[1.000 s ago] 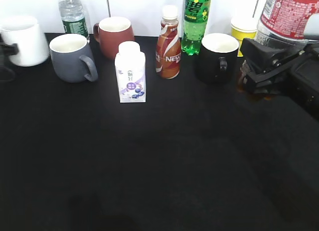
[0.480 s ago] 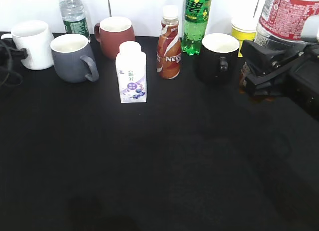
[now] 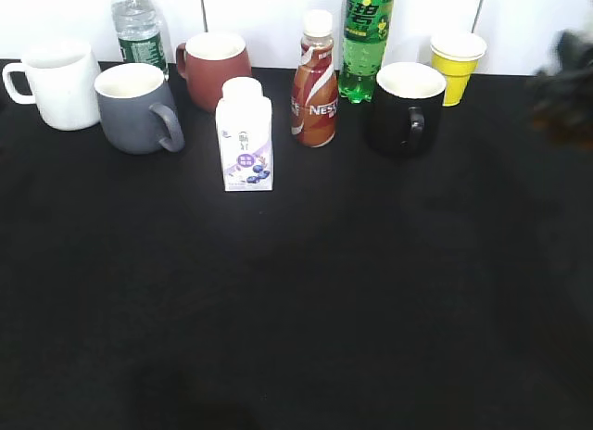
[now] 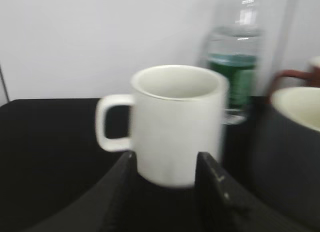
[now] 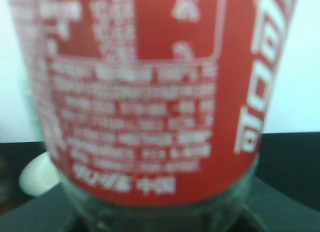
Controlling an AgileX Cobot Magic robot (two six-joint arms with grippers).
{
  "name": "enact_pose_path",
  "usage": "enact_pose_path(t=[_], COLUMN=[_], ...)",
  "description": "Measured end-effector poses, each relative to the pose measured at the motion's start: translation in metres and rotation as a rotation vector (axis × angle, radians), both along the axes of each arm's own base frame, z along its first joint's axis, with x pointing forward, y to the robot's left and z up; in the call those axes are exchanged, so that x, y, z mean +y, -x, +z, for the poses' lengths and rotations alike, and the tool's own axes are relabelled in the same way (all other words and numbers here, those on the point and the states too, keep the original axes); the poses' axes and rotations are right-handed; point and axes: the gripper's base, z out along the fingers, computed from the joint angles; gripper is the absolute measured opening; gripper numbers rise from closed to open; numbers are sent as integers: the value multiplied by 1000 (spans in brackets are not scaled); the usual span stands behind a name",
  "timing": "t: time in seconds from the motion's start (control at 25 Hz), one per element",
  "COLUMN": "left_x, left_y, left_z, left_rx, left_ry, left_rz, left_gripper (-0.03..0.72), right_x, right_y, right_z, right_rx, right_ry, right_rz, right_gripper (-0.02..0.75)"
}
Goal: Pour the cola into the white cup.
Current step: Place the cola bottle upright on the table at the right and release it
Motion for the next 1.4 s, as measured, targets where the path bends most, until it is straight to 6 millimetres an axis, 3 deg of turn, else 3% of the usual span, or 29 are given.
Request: enact_pose_path(t=[0.12, 0.2, 0.36, 0.56, 0.76, 0.96, 1.04, 1.32, 1.4], left_x=[-20, -37, -63, -63, -63, -64, -64, -64, -64], left_y=[9, 14, 20, 20, 20, 20, 20, 20, 20], left_z=[17, 20, 18, 18, 18, 18, 18, 18, 18], left_rx=[-2, 17, 40, 44, 45, 45, 45, 45, 45], left_ry=[-19, -35, -43, -41, -41, -41, -40, -40, -40], left_rz=[-76, -142, -243, -243, -243, -246, -245, -244, -244], left_gripper=[302, 302, 302, 302, 302, 302, 302, 302, 302], right_x=[-33, -43, -35, -30, -27, -26, -26, -29, -30], right_y=[-33, -62, -125, -167, -175, -176, -175, -137, -121], right_z=[6, -11, -59, -112, -130, -134, -135, -127, -113], right_rx=[-31, -21, -35, -49, -43, -26, -12, 49, 47], right_ry=[-7, -1, 6, 5, 18, 20, 21, 43, 44], right_rz=[53, 83, 152, 179, 212, 217, 217, 217, 214], right_gripper=[367, 367, 367, 367, 395, 592, 608, 608, 601])
